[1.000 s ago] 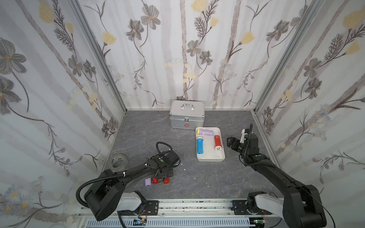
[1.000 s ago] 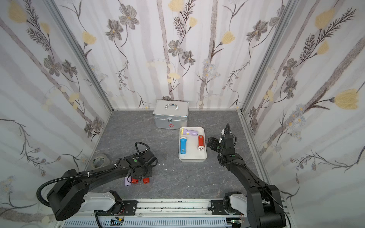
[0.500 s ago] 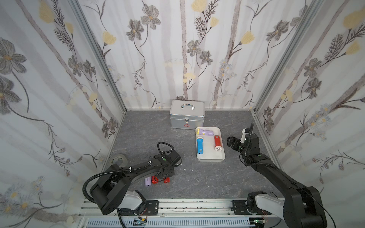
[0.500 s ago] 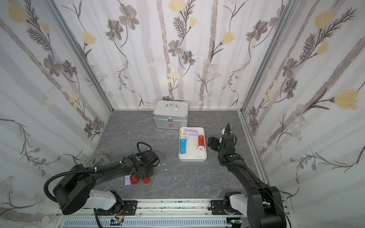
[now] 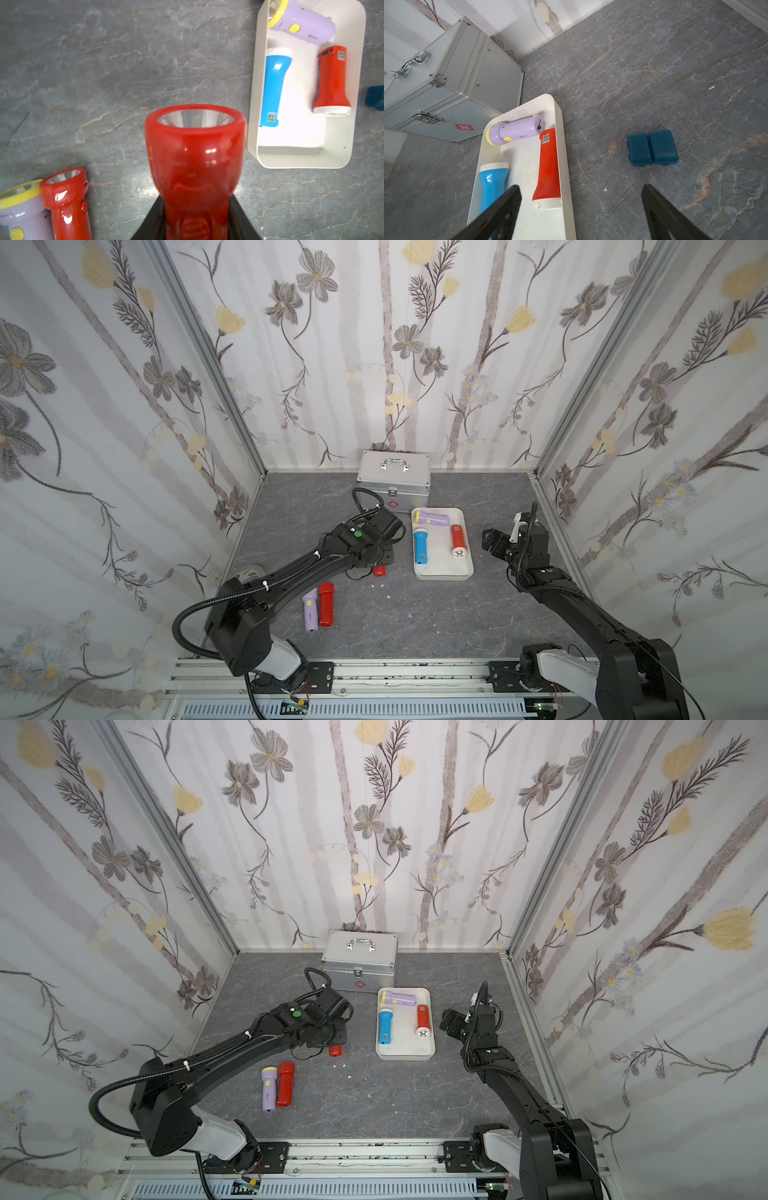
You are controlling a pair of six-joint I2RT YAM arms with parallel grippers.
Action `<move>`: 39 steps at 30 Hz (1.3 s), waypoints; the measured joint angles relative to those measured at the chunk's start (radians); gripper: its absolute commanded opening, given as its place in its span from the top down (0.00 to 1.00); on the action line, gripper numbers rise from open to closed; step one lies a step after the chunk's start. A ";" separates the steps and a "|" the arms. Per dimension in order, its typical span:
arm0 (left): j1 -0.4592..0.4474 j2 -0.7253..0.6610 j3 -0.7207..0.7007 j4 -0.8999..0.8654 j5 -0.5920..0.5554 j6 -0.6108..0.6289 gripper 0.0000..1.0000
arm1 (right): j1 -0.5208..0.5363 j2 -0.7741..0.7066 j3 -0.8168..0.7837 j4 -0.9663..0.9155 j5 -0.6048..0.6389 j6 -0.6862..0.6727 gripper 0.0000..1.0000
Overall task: Put the flashlights into the storage boxes
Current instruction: Pick up the flashlight from the center of the board, then place the flashlight at the storage box.
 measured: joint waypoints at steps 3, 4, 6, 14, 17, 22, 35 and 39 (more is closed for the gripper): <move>-0.016 0.161 0.192 -0.016 0.012 0.034 0.73 | -0.012 -0.015 -0.001 0.000 0.000 -0.002 0.08; -0.026 0.224 0.273 -0.021 0.021 0.049 0.73 | -0.016 -0.021 -0.003 0.000 0.000 -0.003 0.08; -0.042 0.337 0.415 -0.030 0.034 0.069 0.73 | -0.023 -0.029 -0.008 0.000 0.000 -0.005 0.08; -0.084 0.779 0.940 -0.140 0.097 0.119 0.73 | -0.050 -0.063 -0.023 -0.029 -0.001 -0.012 0.08; -0.089 0.879 1.028 -0.172 0.119 0.122 0.73 | -0.054 -0.066 -0.026 -0.033 -0.004 -0.019 0.08; -0.088 0.947 1.046 -0.194 0.151 0.122 0.73 | -0.057 -0.067 -0.036 -0.034 -0.018 -0.022 0.08; -0.099 1.004 1.057 -0.143 0.230 0.091 0.69 | -0.059 -0.072 -0.042 -0.033 -0.030 -0.026 0.08; -0.100 1.010 1.057 -0.134 0.231 0.071 0.58 | -0.059 -0.072 -0.042 -0.033 -0.030 -0.026 0.08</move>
